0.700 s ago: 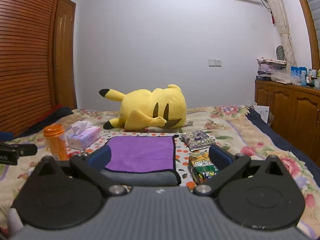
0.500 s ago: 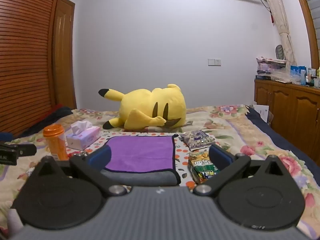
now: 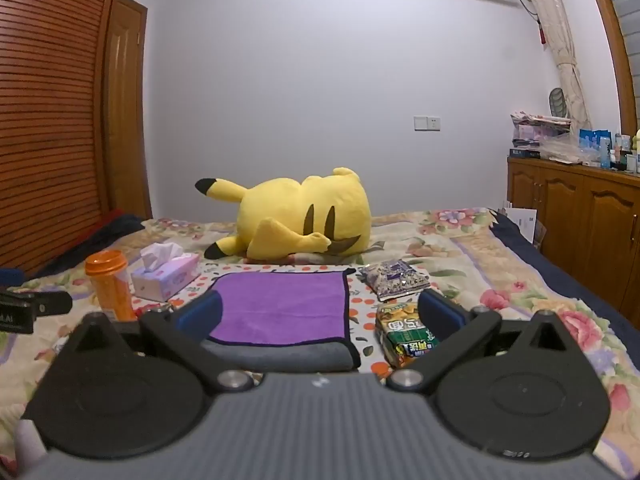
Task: Fold towel
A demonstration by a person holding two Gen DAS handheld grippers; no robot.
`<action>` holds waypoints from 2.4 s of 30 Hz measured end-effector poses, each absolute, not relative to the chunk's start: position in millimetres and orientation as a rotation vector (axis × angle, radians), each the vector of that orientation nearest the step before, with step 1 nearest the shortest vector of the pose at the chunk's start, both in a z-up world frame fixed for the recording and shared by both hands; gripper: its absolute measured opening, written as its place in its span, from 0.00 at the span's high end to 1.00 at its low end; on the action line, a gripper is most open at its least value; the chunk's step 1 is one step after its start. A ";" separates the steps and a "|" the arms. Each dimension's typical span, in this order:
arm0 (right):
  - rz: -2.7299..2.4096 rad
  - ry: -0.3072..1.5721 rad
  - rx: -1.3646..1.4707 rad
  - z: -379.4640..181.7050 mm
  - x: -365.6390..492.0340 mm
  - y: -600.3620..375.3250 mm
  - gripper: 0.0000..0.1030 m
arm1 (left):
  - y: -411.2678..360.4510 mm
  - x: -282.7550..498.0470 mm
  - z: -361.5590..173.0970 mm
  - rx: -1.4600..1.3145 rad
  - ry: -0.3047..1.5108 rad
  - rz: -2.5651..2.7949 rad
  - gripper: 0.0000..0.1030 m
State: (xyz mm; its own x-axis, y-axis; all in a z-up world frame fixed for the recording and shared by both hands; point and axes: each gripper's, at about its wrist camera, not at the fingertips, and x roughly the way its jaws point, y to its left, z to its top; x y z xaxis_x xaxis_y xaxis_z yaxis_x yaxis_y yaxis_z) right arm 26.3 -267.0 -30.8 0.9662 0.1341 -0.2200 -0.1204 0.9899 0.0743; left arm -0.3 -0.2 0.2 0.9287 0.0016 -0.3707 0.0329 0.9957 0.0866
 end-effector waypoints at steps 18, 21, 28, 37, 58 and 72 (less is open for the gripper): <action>0.128 0.227 0.063 -30.3 26.7 -270.4 0.00 | 3.0 1.5 -1.8 0.093 0.381 -0.015 0.00; 0.128 0.227 0.064 -30.4 26.7 -270.6 0.00 | 3.0 1.6 -1.8 0.094 0.381 -0.015 0.00; 0.129 0.227 0.065 -30.7 26.9 -270.7 0.00 | 3.0 1.7 -1.8 0.093 0.382 -0.014 0.00; 0.130 0.228 0.065 -30.7 26.2 -270.5 0.00 | 3.0 1.8 -1.8 0.093 0.383 -0.015 0.00; 0.128 0.228 0.070 -30.6 27.2 -272.2 0.00 | 2.9 1.8 -1.7 0.093 0.384 -0.015 0.00; 0.118 0.237 0.066 -36.0 29.4 -272.8 0.00 | 2.6 3.0 -11.5 0.096 0.404 -0.018 0.00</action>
